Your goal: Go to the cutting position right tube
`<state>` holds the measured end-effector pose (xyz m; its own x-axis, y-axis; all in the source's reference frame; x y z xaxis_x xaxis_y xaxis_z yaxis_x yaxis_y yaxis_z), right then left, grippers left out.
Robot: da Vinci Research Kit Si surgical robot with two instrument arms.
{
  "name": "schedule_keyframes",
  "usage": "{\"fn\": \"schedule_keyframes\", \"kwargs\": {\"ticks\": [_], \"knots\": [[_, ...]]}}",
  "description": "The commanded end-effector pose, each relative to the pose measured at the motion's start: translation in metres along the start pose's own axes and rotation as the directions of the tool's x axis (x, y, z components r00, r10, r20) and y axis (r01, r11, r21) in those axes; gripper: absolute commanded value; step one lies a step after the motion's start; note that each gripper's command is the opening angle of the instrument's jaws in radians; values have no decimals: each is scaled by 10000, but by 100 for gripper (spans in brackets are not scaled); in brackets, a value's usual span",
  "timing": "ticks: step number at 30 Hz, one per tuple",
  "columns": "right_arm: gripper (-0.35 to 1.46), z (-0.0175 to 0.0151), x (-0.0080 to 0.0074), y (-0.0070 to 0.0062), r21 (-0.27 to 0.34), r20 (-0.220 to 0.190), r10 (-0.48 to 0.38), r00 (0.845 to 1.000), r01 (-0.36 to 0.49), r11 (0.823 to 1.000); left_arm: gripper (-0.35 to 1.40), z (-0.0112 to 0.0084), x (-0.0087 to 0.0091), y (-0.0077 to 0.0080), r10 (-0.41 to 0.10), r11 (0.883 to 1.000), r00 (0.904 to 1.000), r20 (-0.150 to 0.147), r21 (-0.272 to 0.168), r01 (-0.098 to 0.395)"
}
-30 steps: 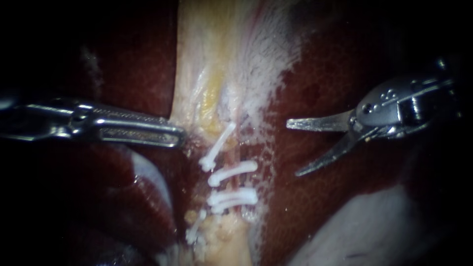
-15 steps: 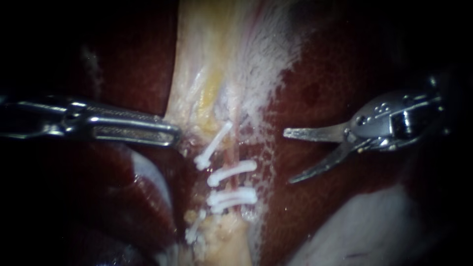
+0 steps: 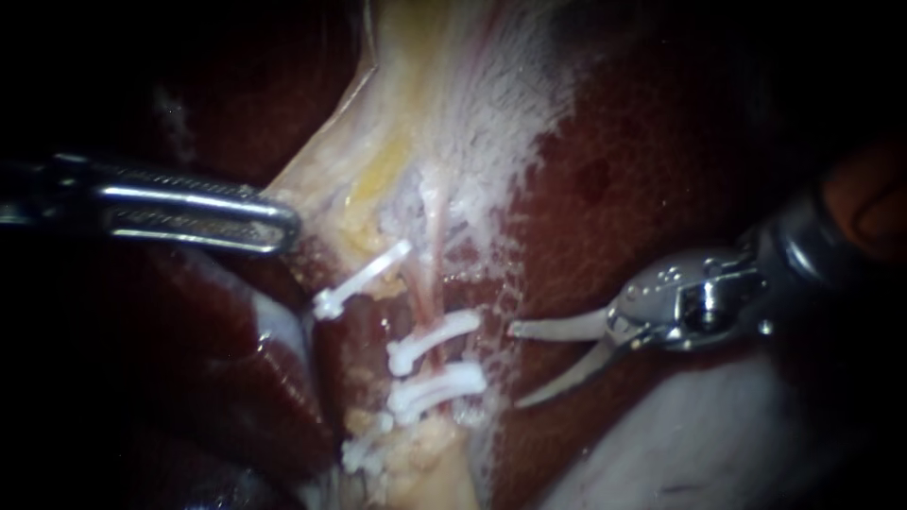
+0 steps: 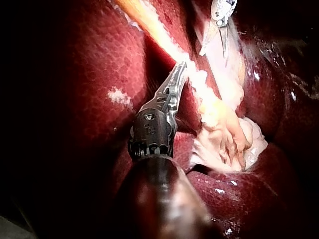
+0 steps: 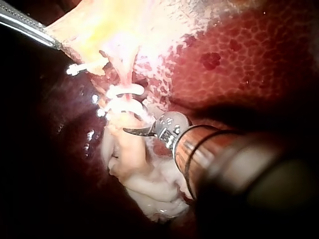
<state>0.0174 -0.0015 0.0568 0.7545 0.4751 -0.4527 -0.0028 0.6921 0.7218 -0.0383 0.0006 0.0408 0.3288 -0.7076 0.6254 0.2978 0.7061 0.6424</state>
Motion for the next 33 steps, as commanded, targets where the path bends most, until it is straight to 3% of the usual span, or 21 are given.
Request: {"fn": "schedule_keyframes", "kwargs": {"ticks": [1, 12, 26, 33], "knots": [[71, 1, 1, 2, 10, 20, 30, 10000, -30, 10000, -35, 0, -1, -1, 12, 10000, 10000, 1, -16, -12], [51, 24, 3, 20, 144, 196, 373, 9991, -375, 9992, -35, 0, -1, -3, 12, 10000, 10000, 2, -26, -12], [31, 42, 16, 25, 82, 192, 507, 9985, -508, 9987, -35, 1, 0, -3, 14, 10000, 10000, 4, -36, -14], [29, 56, 16, 28, 66, 224, 451, 9987, -453, 9990, -35, 2, 0, -3, 14, 10000, 10000, 5, -46, -14]]}}
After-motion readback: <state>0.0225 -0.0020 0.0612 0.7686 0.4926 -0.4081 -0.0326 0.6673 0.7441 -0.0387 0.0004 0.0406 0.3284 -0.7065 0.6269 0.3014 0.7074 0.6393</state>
